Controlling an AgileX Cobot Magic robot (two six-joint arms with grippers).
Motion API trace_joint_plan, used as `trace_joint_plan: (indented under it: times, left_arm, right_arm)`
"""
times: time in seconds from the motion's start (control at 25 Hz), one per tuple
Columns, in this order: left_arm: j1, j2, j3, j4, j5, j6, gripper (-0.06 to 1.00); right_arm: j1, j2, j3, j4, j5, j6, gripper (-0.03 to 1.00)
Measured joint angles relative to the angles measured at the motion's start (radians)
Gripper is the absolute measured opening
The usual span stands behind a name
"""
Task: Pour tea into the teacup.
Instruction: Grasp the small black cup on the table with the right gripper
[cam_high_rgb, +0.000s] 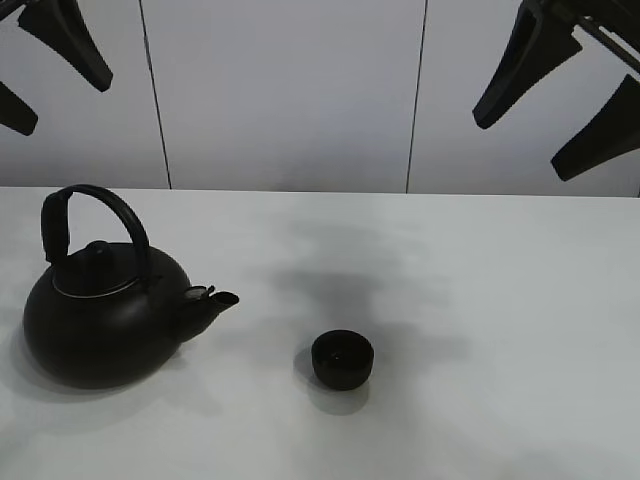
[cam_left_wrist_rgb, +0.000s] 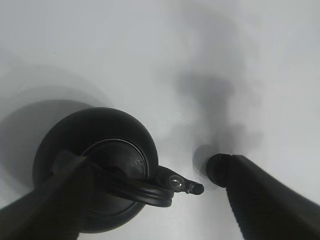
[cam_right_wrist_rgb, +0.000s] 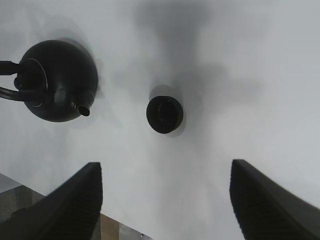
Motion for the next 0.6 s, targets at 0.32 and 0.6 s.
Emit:
trace_joint_plan:
  times: [0.32,0.6]
  left_arm:
    - [0.0,0.0,0.0,0.0,0.0,0.0,0.54]
    - [0.0,0.0,0.0,0.0,0.0,0.0,0.54]
  right_arm:
    - [0.0,0.0,0.0,0.005,0.0,-0.07,0.49]
    - [0.077,0.0,-0.038,-0.01,0.023,-0.217,0.52]
